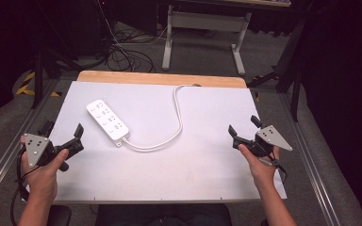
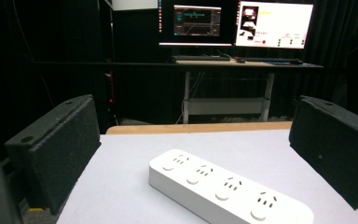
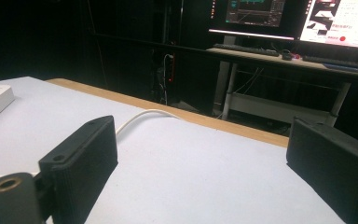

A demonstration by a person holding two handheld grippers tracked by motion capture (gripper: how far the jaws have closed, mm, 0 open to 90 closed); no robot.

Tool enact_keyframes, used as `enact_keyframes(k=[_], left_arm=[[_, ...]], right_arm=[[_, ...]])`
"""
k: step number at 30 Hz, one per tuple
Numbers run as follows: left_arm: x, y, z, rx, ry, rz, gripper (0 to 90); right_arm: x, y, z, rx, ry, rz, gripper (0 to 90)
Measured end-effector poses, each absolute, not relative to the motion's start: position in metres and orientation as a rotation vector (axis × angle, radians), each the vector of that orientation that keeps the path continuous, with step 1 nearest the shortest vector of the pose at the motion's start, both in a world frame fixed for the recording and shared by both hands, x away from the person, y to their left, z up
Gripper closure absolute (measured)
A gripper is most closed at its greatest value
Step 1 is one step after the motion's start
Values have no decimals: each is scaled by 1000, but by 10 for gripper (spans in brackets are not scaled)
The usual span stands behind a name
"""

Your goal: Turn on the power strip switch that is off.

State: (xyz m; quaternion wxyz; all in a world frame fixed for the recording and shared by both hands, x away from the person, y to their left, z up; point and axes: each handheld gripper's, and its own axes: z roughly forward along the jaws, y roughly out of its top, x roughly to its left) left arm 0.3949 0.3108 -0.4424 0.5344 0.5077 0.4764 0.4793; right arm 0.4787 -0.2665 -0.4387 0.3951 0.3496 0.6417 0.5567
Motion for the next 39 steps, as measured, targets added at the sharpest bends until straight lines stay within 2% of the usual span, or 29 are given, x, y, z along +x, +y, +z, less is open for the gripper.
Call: enact_keyframes(k=[8,16,22,27,39], left_arm=[[394,311,-443,1205,1141,1147,28],[394,310,-442,1199,1148,1168,84],[393,311,-440,1209,1151,1145,261],[393,311,-440,1219,1147,1134,339],[393,311,-440,1264,1149,1123,597]], right_arm=[[479,-268,-438,889,1617,1417,95],[478,-268,-437,889,1614,1417,96],[478,-268,-437,883,1616,1414,99],[477,-267,-437,872,1618,1405,102],[478,-267,-437,869,1631,1405,103]])
